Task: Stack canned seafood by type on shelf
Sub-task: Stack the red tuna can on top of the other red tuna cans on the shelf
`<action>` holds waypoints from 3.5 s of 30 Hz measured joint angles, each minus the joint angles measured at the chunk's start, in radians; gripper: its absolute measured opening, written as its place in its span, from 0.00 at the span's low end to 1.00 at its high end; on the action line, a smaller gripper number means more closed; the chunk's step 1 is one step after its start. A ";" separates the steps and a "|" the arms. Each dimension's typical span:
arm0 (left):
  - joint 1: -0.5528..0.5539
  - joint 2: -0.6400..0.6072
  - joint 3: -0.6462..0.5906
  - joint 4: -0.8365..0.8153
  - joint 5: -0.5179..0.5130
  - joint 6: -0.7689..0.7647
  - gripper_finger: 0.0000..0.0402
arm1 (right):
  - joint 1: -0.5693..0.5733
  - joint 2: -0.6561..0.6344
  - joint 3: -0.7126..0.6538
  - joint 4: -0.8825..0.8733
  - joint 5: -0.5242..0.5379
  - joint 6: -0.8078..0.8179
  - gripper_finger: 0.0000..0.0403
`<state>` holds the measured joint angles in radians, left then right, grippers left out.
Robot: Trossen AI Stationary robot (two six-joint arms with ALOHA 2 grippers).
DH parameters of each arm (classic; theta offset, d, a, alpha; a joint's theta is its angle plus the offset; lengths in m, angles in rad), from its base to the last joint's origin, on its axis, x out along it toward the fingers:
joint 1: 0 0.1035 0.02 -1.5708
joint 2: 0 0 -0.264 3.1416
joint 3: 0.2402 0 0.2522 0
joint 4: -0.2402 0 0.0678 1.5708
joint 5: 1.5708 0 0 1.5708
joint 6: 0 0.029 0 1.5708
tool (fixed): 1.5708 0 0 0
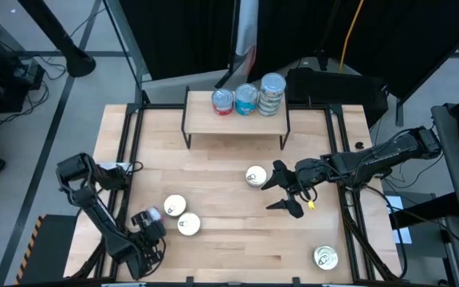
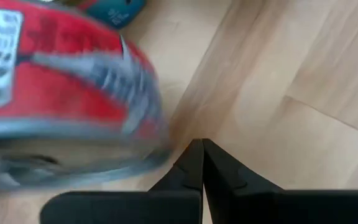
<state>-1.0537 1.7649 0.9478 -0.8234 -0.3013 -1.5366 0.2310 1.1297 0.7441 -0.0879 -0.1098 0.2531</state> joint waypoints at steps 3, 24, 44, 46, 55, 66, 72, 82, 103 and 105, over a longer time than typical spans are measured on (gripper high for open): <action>-0.004 0.012 0.024 -0.010 -0.015 0.004 0.01 | 0.000 0.001 0.000 0.001 0.000 0.000 0.79; -0.050 -0.034 0.167 -0.374 0.017 0.014 0.00 | 0.001 0.000 0.000 -0.022 -0.025 0.019 0.79; -0.093 -0.037 0.075 -0.258 -0.008 -0.054 0.00 | 0.002 0.000 0.000 -0.027 -0.027 0.014 0.79; -0.095 -0.038 0.062 -0.242 -0.017 -0.055 0.00 | 0.002 0.000 0.000 -0.028 -0.027 0.015 0.79; -0.094 -0.034 0.058 -0.198 0.003 -0.056 0.00 | 0.002 0.000 0.000 -0.029 -0.027 0.015 0.79; -0.092 0.059 0.078 -0.145 0.004 -0.055 0.00 | 0.002 0.000 0.000 -0.031 -0.027 0.016 0.79; -0.084 0.039 0.203 -0.399 -0.034 -0.039 0.00 | 0.002 0.000 0.000 -0.031 -0.027 0.015 0.79; -0.086 0.033 0.136 -0.351 -0.041 0.032 0.00 | 0.002 0.000 0.000 -0.031 -0.027 0.015 0.79; -0.092 0.033 0.112 -0.263 -0.016 -0.004 0.00 | 0.002 0.000 0.000 -0.034 -0.027 0.015 0.79; -0.092 0.033 0.112 -0.234 -0.015 -0.004 0.00 | 0.002 0.000 0.000 -0.034 -0.027 0.015 0.79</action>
<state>-1.1458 1.7981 1.0595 -1.0577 -0.3161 -1.5406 0.2329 1.1299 0.7437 -0.1221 -0.1364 0.2680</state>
